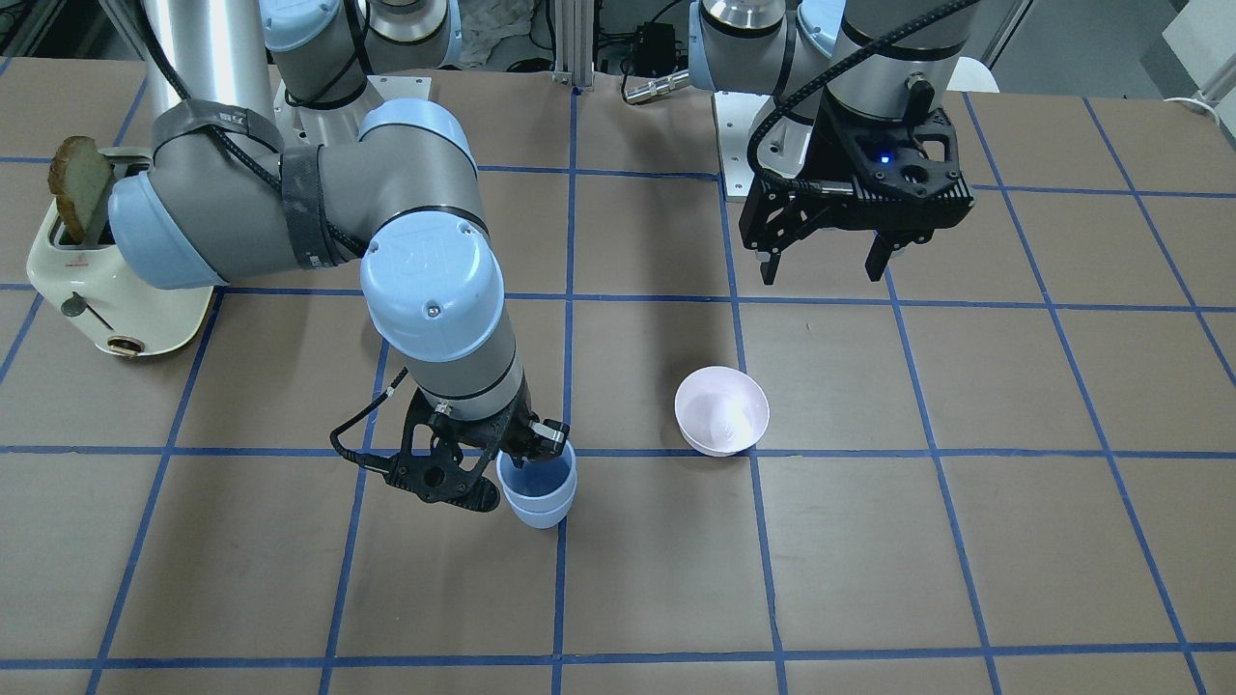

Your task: Stack blue cups with both arms

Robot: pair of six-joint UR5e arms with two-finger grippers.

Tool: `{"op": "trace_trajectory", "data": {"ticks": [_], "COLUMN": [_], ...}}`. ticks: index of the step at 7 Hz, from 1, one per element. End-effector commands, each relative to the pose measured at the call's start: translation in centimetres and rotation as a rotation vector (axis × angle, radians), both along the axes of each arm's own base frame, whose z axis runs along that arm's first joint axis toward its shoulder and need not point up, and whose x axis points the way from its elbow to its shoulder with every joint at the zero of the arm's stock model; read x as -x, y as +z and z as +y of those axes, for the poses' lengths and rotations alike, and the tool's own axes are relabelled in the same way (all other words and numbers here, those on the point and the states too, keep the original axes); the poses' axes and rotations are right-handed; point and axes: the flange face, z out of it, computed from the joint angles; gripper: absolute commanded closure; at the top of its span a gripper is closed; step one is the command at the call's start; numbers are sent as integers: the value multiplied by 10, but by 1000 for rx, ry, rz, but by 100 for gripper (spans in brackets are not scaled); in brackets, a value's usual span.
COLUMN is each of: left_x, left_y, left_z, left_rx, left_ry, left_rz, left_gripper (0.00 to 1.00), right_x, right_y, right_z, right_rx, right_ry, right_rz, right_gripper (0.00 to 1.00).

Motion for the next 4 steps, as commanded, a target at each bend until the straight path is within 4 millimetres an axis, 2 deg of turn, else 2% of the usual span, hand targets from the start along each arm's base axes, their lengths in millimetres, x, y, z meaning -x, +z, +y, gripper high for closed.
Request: {"op": "trace_trajectory", "data": {"ticks": [1,2,4], "left_x": [-1,0,0], "left_y": [1,-1,-1], "left_z": [0,0,-1], "left_rx": [2,-1,-3], "left_ry": [1,-1,1], "left_rz": [1,1,1], "left_gripper": [0,0,0], "right_x": [7,23,104], "right_y": [9,29,70], "right_z": [-4,-8,-4], "right_rx": [25,60,30], "right_ry": [-3,2,61], "right_rz": [2,-2,5], "right_gripper": [0,0,0]}}
